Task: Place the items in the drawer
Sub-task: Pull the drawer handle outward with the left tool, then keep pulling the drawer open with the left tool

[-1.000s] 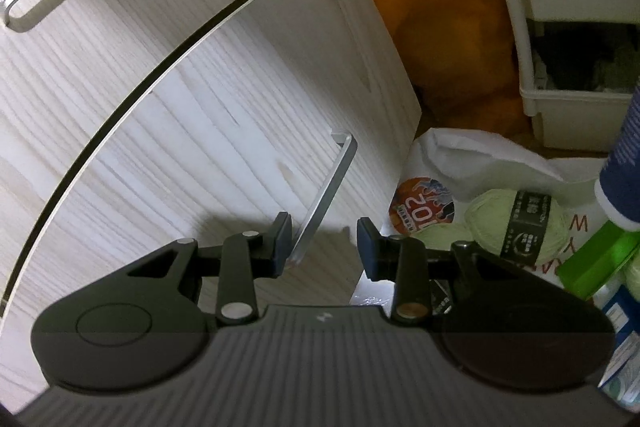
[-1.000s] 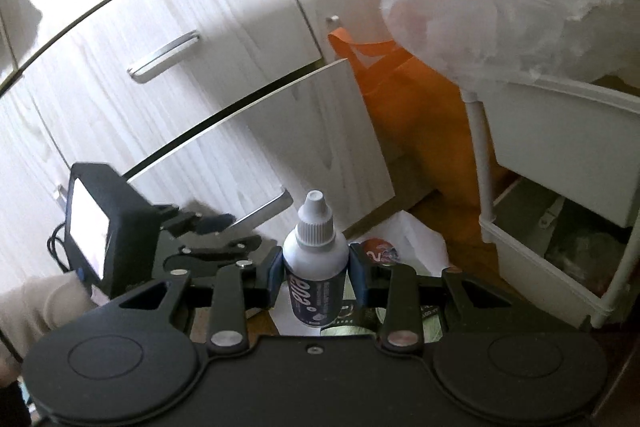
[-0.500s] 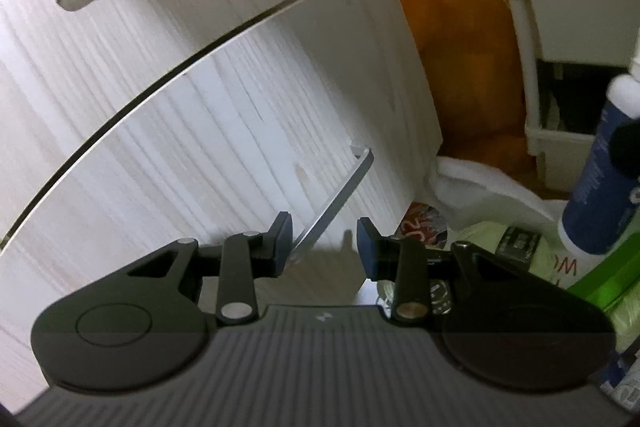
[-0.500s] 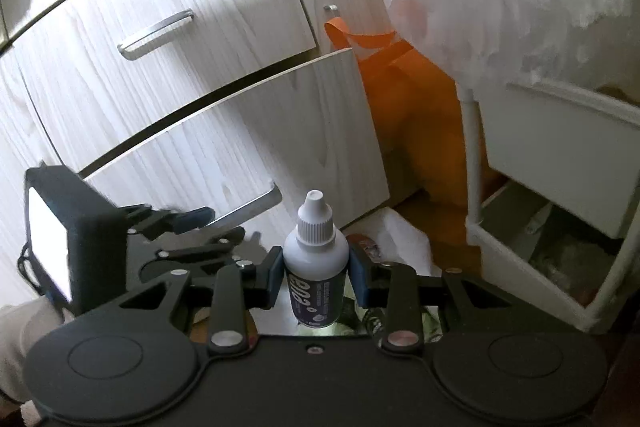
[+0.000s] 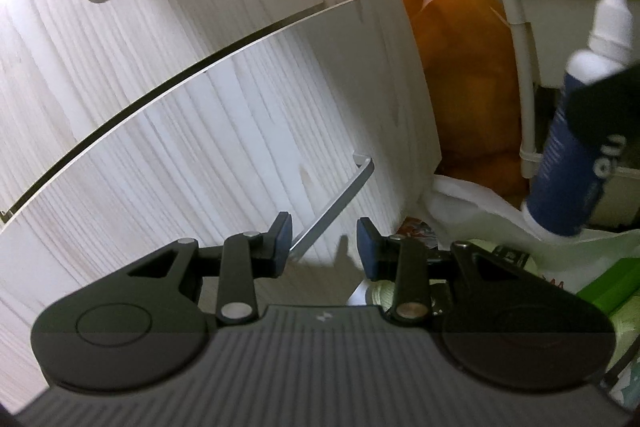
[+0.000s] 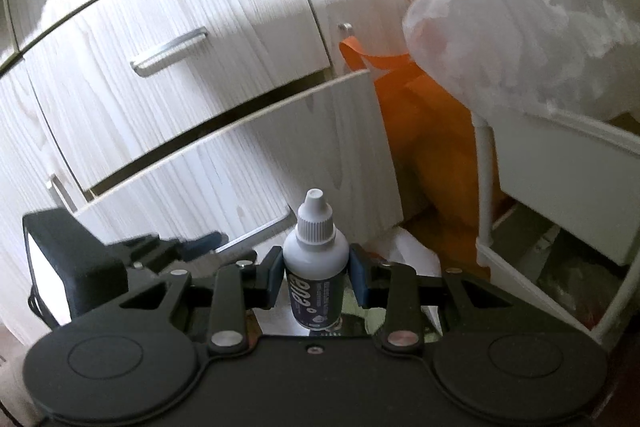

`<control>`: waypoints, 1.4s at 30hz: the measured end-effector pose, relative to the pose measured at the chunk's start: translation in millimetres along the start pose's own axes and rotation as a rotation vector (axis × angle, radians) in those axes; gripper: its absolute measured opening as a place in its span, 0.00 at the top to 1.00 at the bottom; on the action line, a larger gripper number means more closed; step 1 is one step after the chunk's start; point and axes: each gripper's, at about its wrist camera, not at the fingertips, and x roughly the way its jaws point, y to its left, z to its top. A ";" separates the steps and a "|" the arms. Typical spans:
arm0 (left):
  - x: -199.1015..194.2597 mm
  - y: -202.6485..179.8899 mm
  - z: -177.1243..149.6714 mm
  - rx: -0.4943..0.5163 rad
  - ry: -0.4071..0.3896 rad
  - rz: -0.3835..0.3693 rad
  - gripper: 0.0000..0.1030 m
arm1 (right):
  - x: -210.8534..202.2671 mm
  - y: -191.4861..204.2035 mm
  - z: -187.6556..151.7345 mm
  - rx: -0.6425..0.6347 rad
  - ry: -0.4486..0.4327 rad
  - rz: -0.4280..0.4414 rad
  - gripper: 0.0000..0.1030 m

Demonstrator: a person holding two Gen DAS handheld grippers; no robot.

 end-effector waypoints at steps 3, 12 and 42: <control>6.5 4.7 -1.8 -0.101 0.124 -0.236 0.99 | -0.2 -0.9 2.0 0.013 -0.009 0.006 0.61; -28.5 -10.4 -13.4 0.149 0.060 -0.096 0.85 | -8.6 -16.0 1.3 0.061 -0.011 0.011 0.61; 6.5 6.5 9.2 0.322 -0.021 -0.073 0.34 | 9.0 -2.8 29.0 0.066 -0.007 0.083 0.61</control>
